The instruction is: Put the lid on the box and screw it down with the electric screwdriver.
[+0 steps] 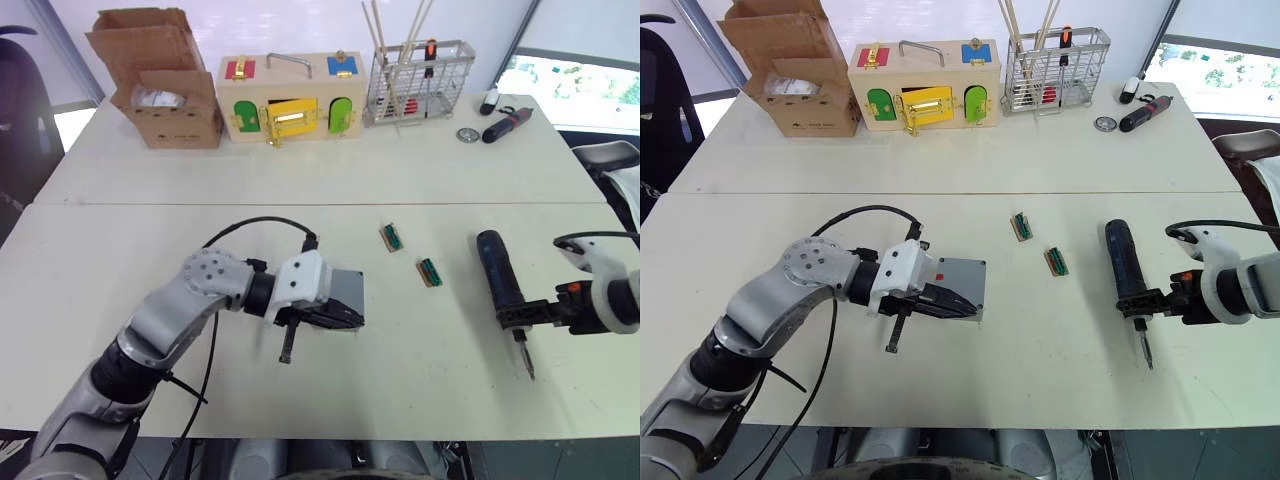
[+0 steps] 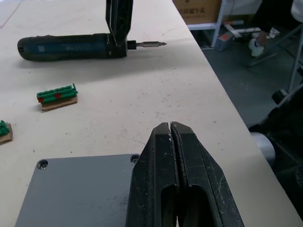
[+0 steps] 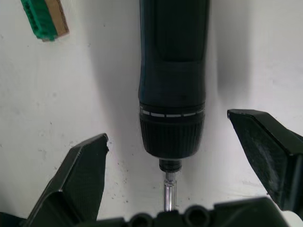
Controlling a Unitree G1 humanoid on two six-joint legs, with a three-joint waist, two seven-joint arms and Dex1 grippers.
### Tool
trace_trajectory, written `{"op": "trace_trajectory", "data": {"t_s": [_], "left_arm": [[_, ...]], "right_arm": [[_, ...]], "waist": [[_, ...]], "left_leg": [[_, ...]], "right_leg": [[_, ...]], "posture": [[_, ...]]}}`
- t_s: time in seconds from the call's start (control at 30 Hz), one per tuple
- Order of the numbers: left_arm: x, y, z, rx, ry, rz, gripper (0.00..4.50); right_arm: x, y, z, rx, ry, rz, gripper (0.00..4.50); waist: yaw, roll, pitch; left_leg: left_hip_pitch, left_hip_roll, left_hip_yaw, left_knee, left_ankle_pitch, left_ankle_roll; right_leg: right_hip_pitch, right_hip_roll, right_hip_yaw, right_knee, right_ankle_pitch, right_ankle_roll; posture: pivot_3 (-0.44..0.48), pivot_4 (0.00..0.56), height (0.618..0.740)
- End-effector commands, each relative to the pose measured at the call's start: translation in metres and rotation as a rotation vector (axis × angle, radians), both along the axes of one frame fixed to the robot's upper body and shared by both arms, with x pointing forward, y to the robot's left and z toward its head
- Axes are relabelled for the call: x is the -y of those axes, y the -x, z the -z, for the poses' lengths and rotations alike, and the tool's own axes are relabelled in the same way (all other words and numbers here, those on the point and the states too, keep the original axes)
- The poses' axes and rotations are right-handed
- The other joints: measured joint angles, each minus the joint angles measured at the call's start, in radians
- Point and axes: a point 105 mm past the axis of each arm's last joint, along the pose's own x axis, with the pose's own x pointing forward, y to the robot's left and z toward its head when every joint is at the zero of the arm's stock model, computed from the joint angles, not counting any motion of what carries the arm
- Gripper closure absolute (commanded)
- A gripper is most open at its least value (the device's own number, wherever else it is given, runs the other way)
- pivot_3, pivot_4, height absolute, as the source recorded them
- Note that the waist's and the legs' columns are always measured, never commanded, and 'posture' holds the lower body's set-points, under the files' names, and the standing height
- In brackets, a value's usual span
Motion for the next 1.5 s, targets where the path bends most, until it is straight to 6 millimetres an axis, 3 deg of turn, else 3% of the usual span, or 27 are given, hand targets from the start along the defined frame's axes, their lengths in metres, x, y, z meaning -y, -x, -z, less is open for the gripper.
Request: {"op": "trace_trajectory", "data": {"t_s": [0.03,0.5,0.8,1.17,1.27,1.37,1.47,1.5], "left_arm": [[0.006,0.004,-0.011,0.037,0.042,-0.002,4.5],[0.009,0.007,-0.007,0.012,0.065,-0.066,4.5],[0.01,0.006,-0.005,0.003,0.077,-0.098,4.5],[0.003,-0.003,-0.003,0.003,0.058,-0.117,4.5],[-0.01,-0.011,-0.004,-0.01,0.03,-0.138,4.5],[-0.027,-0.016,-0.007,-0.023,-0.005,-0.128,4.5],[-0.037,-0.029,-0.013,-0.031,0.006,-0.154,4.5],[-0.039,-0.034,-0.017,-0.041,0.022,-0.161,4.5]], "right_arm": [[0.0,-0.003,0.001,-0.029,0.012,0.0,0.02],[0.002,-0.011,0.027,-0.168,0.137,-0.039,0.02],[-0.003,-0.015,0.04,-0.195,0.216,-0.11,2.56],[0.0,-0.015,0.042,-0.172,0.165,-0.056,2.67],[0.004,-0.026,0.028,-0.081,0.054,0.04,2.67],[0.0,-0.038,-0.006,0.088,-0.123,0.094,2.67],[0.0,-0.064,-0.072,0.437,-0.22,0.161,2.67],[-0.004,-0.068,-0.091,0.528,-0.284,0.167,2.67]], "waist": [[0.0,0.0,0.0],[-0.002,-0.005,-0.002],[-0.001,-0.013,-0.007],[-0.001,-0.022,-0.013],[-0.005,-0.027,-0.015],[-0.005,-0.022,-0.012],[-0.005,-0.001,-0.005],[-0.004,0.001,-0.005]], "left_leg": [[0.0,0.0,0.0,0.0,0.0,0.0],[0.001,0.0,0.0,0.0,0.0,0.0],[0.001,0.0,-0.002,0.0,0.0,0.0],[0.001,0.0,-0.003,0.0,0.0,0.0],[0.002,0.0,-0.003,0.0,0.0,0.0],[0.002,0.0,-0.002,0.0,0.0,0.0],[0.001,0.0,0.002,0.0,0.0,0.0],[-0.001,0.0,0.003,0.0,0.0,0.0]], "right_leg": [[0.0,0.0,0.0,0.0,0.0,0.0],[0.001,0.0,0.0,-0.001,0.0,0.0],[0.002,0.0,-0.001,-0.001,0.0,0.0],[0.002,0.0,-0.002,-0.002,0.0,0.0],[0.003,0.0,-0.002,-0.002,0.0,0.0],[0.002,0.0,-0.001,-0.001,0.0,-0.001],[0.0,0.0,0.001,-0.001,0.001,-0.001],[-0.003,-0.001,0.001,0.0,0.0,0.0]], "posture": [[0.0,0.15,0.74],[0.0,0.15,0.74],[0.0,0.15,0.74],[0.0,0.15,0.74],[0.0,0.15,0.74],[0.0,0.15,0.74],[0.0,0.15,0.74],[0.0,0.15,0.74]]}}
